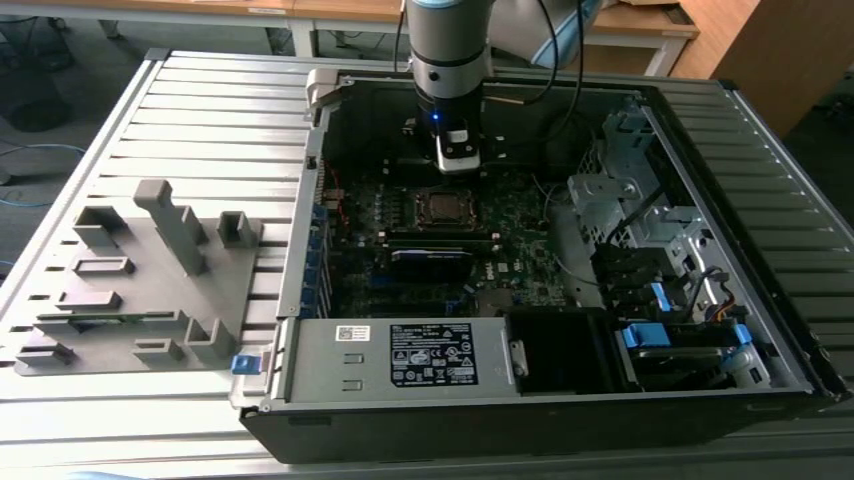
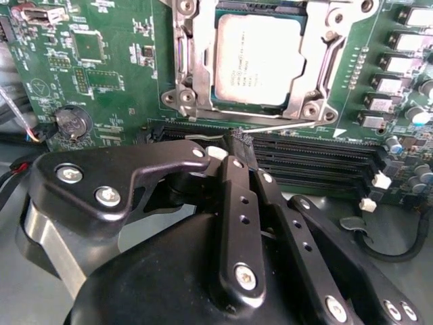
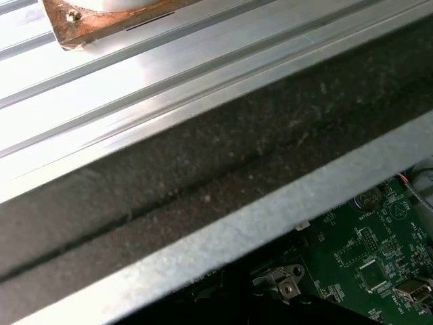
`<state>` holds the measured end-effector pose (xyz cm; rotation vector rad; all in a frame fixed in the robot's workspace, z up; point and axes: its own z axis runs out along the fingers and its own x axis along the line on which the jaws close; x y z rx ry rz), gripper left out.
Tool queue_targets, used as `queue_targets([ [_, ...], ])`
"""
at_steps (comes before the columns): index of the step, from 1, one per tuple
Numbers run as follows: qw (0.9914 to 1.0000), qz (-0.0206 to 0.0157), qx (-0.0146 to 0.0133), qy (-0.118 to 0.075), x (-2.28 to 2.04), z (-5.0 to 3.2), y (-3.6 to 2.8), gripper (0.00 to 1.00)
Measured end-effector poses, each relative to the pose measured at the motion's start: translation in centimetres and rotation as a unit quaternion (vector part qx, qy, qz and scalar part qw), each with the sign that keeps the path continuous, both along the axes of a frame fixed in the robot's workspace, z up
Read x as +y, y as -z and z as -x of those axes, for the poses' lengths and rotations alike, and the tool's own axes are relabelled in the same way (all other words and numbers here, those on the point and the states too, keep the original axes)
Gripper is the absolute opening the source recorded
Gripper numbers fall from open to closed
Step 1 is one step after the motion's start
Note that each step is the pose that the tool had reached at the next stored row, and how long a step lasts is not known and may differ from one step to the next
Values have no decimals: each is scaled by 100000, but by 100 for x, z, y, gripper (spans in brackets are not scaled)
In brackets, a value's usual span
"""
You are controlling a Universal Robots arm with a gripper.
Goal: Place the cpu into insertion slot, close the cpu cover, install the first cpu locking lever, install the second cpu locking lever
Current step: 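Install the first cpu locking lever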
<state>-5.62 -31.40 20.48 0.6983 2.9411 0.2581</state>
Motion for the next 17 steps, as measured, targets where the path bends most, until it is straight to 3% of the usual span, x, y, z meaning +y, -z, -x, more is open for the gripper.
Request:
queue_targets([
  [7, 99997, 15, -711, 0, 0, 0, 29, 11],
  [11, 99996, 254, -914, -3, 0, 0, 34, 11],
  [17, 99992, 291, -1219, 0, 0, 0, 50, 11],
])
